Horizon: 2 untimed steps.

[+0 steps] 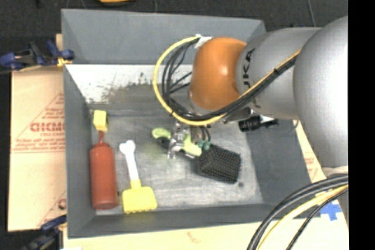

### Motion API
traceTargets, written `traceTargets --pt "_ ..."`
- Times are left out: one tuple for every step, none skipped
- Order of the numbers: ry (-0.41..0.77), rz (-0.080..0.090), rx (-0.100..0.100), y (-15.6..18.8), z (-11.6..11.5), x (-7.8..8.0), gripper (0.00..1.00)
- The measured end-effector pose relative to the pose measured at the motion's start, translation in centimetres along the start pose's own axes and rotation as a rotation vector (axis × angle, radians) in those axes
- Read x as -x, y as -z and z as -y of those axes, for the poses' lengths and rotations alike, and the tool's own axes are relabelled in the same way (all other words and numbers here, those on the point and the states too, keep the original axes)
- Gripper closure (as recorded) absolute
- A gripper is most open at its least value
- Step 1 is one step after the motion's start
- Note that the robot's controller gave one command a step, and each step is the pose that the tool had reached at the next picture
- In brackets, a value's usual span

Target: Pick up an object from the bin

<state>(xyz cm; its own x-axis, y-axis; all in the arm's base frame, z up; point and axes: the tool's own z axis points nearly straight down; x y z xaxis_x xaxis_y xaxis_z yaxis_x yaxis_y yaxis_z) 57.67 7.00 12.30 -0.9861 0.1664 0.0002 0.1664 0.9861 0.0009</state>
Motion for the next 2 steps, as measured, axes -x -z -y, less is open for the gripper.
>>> traceTargets --pt "0.000 0.006 0.002 1.10 -0.04 0.17 1.00" --pt "0.000 0.004 0.001 1.80 -0.03 0.12 1.00"
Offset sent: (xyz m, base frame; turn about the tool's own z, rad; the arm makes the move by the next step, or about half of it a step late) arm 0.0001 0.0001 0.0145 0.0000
